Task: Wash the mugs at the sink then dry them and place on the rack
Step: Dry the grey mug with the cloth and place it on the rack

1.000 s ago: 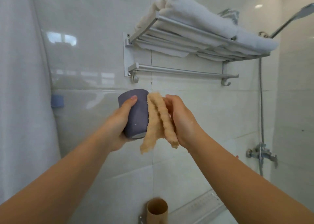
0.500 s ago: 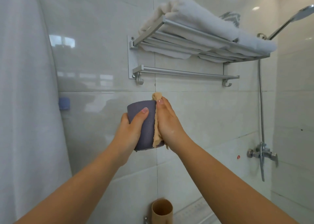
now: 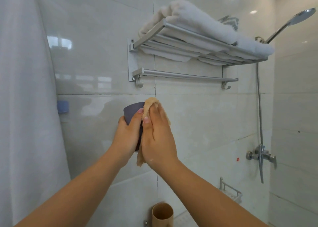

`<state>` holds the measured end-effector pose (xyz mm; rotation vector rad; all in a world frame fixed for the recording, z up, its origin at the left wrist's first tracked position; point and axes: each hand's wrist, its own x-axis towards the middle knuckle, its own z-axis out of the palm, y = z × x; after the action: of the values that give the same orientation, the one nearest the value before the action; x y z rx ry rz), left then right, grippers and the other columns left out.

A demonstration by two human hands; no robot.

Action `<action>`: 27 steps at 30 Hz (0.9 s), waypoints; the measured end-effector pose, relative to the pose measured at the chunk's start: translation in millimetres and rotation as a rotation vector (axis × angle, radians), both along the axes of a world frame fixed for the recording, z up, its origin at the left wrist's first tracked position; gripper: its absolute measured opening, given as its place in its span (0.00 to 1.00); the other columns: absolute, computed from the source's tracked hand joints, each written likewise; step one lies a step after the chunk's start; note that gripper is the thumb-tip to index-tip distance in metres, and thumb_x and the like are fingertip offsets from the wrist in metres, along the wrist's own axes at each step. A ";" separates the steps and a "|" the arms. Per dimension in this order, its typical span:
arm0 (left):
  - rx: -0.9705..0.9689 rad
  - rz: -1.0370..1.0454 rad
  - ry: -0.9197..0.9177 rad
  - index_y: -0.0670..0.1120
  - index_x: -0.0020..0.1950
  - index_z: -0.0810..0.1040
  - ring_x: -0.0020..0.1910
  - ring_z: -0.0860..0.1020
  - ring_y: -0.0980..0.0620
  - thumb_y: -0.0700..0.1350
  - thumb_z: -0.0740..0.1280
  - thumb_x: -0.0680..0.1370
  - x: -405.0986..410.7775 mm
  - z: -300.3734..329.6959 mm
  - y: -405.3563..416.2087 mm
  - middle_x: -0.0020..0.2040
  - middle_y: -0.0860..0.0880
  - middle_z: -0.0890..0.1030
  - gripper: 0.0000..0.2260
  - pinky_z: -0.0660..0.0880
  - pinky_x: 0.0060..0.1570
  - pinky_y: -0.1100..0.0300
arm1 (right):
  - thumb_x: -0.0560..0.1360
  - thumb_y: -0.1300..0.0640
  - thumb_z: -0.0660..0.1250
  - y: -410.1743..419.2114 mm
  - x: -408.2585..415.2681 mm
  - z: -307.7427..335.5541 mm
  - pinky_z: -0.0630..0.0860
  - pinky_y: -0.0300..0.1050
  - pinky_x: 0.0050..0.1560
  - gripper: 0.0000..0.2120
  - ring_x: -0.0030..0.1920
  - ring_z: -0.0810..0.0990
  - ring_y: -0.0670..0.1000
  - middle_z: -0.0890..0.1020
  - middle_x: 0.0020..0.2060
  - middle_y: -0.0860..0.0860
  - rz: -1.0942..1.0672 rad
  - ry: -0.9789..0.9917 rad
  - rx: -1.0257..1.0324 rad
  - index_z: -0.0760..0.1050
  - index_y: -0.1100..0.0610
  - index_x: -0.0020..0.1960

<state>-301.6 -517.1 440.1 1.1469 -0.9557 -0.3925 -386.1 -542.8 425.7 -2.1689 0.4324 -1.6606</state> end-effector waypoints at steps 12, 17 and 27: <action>-0.114 0.074 0.116 0.46 0.60 0.72 0.47 0.82 0.48 0.55 0.65 0.78 -5.7 -1.9 -0.5 0.51 0.47 0.82 0.16 0.78 0.40 0.55 | 0.83 0.45 0.47 -17.4 0.5 9.5 0.72 0.47 0.65 0.20 0.59 0.77 0.45 0.79 0.58 0.43 0.304 -0.111 0.553 0.70 0.46 0.68; -0.134 0.130 0.095 0.45 0.57 0.72 0.44 0.82 0.49 0.55 0.66 0.78 -5.6 -7.5 -8.8 0.48 0.47 0.81 0.16 0.77 0.38 0.56 | 0.82 0.44 0.47 -16.6 3.8 -9.1 0.77 0.54 0.56 0.17 0.50 0.81 0.48 0.81 0.49 0.47 0.176 -0.102 0.512 0.72 0.46 0.59; -0.049 0.096 -0.049 0.41 0.59 0.71 0.36 0.82 0.51 0.58 0.65 0.77 -0.7 -8.4 -13.8 0.44 0.45 0.81 0.22 0.75 0.28 0.60 | 0.82 0.48 0.49 -26.4 6.7 2.6 0.76 0.48 0.55 0.14 0.52 0.77 0.46 0.77 0.52 0.47 0.110 -0.038 0.153 0.68 0.51 0.60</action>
<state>-302.2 -530.9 431.6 1.1573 -0.9441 -0.2628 -379.4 -569.1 428.3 -2.0101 0.4079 -1.5545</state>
